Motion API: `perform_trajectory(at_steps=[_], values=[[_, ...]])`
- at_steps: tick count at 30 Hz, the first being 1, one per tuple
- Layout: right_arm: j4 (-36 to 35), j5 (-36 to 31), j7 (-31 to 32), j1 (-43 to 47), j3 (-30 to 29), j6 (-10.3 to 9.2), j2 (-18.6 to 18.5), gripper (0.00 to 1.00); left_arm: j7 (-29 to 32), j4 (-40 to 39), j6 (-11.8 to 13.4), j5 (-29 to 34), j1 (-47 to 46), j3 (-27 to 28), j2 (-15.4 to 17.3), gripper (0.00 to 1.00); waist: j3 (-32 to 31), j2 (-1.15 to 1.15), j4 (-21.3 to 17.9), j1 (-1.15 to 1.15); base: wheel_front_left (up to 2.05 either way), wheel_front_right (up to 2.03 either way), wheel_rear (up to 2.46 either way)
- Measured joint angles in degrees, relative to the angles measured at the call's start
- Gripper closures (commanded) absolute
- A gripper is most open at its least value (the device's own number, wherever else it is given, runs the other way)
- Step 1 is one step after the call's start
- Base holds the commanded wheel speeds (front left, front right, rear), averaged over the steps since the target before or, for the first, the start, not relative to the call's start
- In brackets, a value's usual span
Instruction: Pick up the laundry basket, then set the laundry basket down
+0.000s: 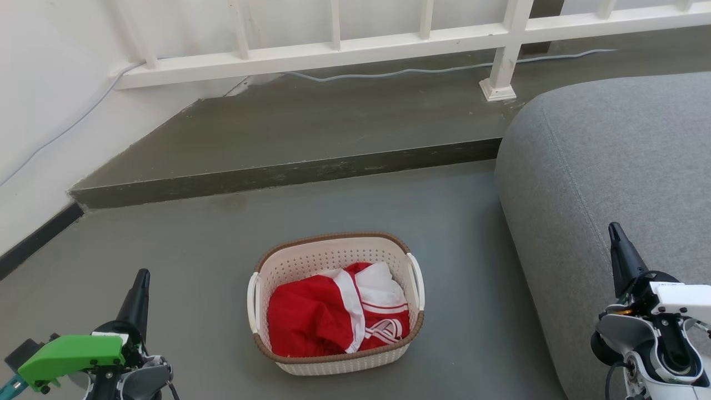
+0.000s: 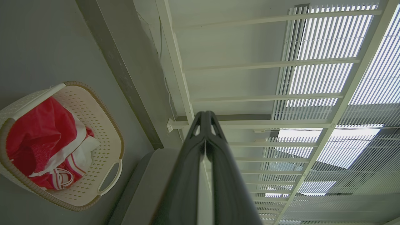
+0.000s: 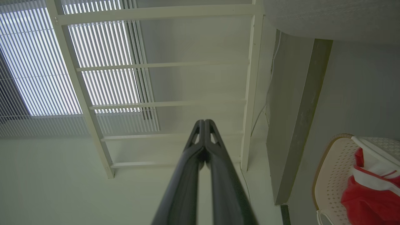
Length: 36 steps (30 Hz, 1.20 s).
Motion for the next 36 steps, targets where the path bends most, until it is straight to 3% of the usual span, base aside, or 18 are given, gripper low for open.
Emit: perform_trajectory(at_steps=[36], values=[[-0.04,0.0,0.0,0.0,-0.07,0.0,0.03,1.0,0.0,-0.03,0.0,-0.01,0.0,-0.02,0.0,1.0,0.0,0.0,0.0,0.0,0.0,0.0,0.0]])
